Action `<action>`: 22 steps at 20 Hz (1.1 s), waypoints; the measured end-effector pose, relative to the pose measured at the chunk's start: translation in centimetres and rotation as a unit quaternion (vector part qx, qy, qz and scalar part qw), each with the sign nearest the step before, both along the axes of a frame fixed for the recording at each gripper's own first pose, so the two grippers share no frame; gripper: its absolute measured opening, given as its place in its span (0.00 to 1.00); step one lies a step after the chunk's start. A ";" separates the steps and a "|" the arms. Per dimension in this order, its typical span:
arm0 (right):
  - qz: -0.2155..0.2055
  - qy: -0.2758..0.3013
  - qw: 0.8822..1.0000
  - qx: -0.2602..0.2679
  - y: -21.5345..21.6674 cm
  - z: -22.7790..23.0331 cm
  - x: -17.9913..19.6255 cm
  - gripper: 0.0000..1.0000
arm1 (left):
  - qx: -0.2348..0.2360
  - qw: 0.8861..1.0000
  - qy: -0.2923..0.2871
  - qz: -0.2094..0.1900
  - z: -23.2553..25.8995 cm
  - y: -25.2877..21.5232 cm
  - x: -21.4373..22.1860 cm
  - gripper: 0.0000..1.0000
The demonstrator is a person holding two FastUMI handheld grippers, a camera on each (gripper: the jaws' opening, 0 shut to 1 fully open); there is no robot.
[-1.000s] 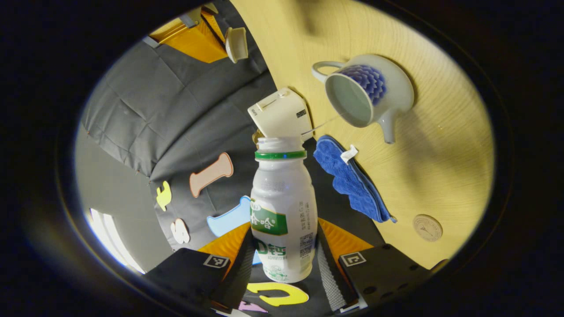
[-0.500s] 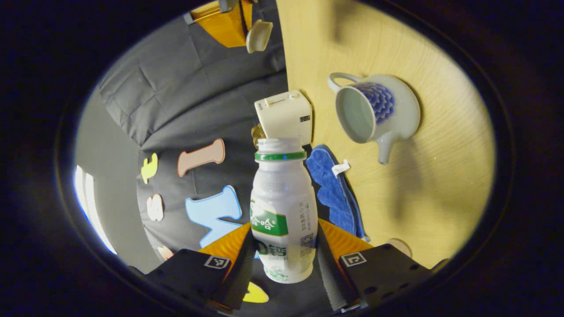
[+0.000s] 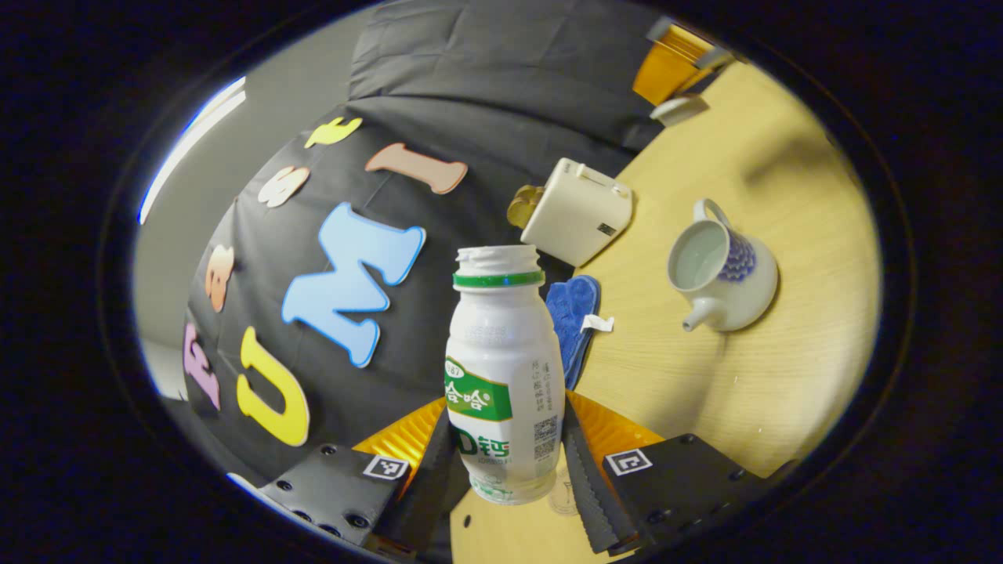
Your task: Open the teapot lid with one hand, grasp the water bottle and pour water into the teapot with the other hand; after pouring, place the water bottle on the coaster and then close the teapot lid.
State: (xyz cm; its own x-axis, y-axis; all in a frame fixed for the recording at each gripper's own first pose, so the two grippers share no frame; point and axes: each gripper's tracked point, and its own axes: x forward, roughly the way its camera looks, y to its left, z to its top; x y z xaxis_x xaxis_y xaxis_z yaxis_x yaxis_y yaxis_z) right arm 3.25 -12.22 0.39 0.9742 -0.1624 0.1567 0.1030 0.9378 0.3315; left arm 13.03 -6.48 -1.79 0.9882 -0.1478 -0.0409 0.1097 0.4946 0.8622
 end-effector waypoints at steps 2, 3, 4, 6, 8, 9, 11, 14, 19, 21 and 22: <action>0.022 0.006 1.000 -0.018 1.5 -0.1 0.5 0.03 | -0.083 0.996 0.013 0.019 0.1 1.9 -1.0 0.77; 0.030 0.011 0.999 -0.031 2.2 -0.2 0.8 0.03 | -0.119 0.992 0.015 0.030 0.1 2.7 -1.6 0.76; 0.036 0.017 0.998 -0.045 2.8 -0.4 1.1 0.03 | -0.152 0.987 0.016 0.038 0.2 3.5 -2.1 0.81; 0.048 0.028 0.996 -0.069 4.0 -0.8 1.7 0.03 | -0.212 0.976 0.023 0.049 -0.1 4.9 -2.9 0.81; 0.058 0.044 0.994 -0.084 5.0 -1.4 2.4 0.03 | -0.273 0.960 0.031 0.058 -0.3 6.1 -3.7 0.74; 0.065 0.050 0.993 -0.087 5.6 -1.6 2.6 0.03 | -0.302 0.951 0.033 0.060 -0.3 6.5 -4.2 0.71; 0.075 0.055 0.992 -0.090 6.5 -1.5 3.1 0.03 | -0.354 0.933 0.031 0.060 0.6 7.5 -4.8 0.81; 0.078 0.056 0.989 -0.109 7.6 -1.2 3.9 0.03 | -0.417 0.906 0.022 0.065 1.6 9.3 -5.3 0.81; 0.102 0.061 0.983 -0.137 9.8 -1.7 4.9 0.03 | -0.465 0.880 -0.003 0.094 1.7 12.5 -6.6 0.76; 0.106 0.065 0.982 -0.139 10.2 -2.1 5.2 0.03 | -0.484 0.871 -0.006 0.090 1.8 12.6 -7.1 0.81; 0.105 0.070 0.982 -0.143 10.2 -2.3 5.4 0.03 | -0.488 0.868 -0.007 0.089 2.0 12.7 -7.4 0.81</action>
